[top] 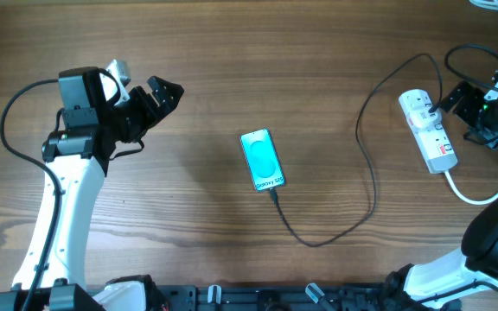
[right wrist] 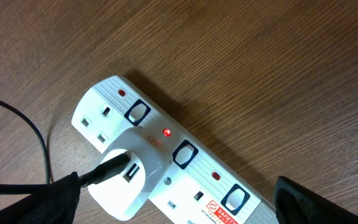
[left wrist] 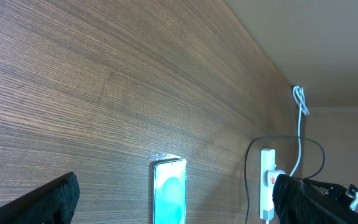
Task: Plug charger to phone and switch on socket
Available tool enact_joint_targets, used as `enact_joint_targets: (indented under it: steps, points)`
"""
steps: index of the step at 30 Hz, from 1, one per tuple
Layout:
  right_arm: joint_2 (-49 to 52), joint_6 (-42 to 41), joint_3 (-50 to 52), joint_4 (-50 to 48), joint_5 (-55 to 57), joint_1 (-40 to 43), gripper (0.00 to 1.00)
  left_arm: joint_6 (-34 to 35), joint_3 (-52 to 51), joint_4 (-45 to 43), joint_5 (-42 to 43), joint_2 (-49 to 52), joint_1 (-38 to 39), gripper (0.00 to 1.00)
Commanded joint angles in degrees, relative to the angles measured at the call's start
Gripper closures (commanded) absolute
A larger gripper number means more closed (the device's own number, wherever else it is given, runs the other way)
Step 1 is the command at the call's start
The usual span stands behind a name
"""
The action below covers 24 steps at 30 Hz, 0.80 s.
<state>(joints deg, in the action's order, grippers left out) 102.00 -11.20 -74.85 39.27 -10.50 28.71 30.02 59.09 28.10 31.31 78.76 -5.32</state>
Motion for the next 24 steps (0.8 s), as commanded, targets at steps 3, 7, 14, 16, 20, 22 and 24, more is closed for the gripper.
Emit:
enact_joint_targets:
  steps: [3,7,14,16,20,22,24]
  points:
    - [-0.74,0.63,-0.79,-0.28,-0.98,-0.28,0.00,-1.14,0.00,-0.15,-0.39,-0.22,-0.26,0.00]
    - [-0.74,0.63,-0.79,-0.28,-0.98,-0.28,0.00,-1.14,0.00,-0.15,-0.39,-0.22,-0.26,0.00]
    - [-0.74,0.63,-0.79,-0.28,-0.98,-0.28,0.00,-1.14,0.00,-0.17,-0.39,-0.22,-0.26,0.00]
    - [-0.74,0.63,-0.79,-0.28,-0.98,-0.28,0.01,-1.14,0.00,-0.17,-0.39,-0.22,-0.26,0.00]
    - [-0.74,0.61,-0.79,-0.28,-0.98,-0.28,0.00,-1.14,0.00,-0.15,-0.39,-2.93,-0.26,0.00]
    - [-0.74,0.63,-0.79,-0.28,-0.98,-0.28,0.00,-1.14,0.00,-0.15,-0.39,-5.25,-0.26,0.00]
    - [-0.74,0.61,-0.79,-0.28,-0.98,-0.28,0.00,-1.14,0.00,-0.15,-0.37,-9.35,-0.26,0.00]
